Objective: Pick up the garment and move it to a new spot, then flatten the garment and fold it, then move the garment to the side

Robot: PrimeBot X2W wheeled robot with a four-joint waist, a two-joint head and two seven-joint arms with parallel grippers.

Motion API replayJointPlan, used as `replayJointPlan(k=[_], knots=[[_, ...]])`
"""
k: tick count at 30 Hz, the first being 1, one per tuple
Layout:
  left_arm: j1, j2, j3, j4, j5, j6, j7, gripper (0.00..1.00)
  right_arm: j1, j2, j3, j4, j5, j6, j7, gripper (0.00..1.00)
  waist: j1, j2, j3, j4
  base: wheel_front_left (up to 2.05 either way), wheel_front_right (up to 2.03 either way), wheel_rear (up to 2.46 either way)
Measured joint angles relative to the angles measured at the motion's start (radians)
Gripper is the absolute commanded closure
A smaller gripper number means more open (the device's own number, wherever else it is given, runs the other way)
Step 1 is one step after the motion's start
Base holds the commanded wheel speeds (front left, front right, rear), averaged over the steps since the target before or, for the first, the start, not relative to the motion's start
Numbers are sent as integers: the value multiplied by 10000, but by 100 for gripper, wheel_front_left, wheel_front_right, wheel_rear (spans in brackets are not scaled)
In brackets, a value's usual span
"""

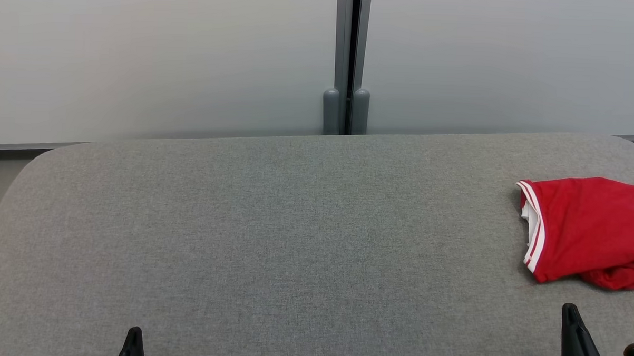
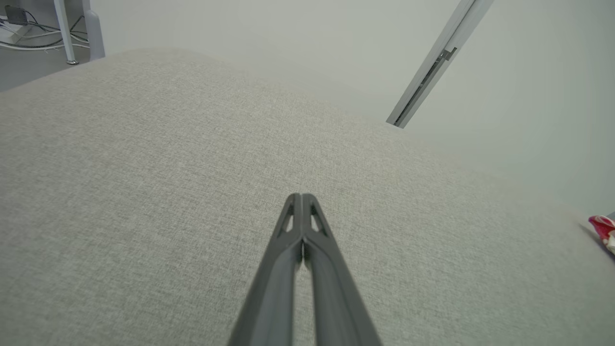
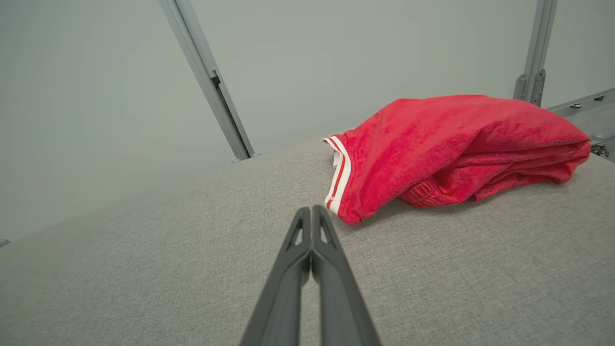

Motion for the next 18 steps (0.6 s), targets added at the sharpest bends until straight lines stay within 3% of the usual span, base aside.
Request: replayJointPlan(k=[18], knots=[[-632,33,207,-92,-2782,-263,713,100,-528,-19,-25,79,3041,0,717,100,0,0,59,-1,0,0,0]])
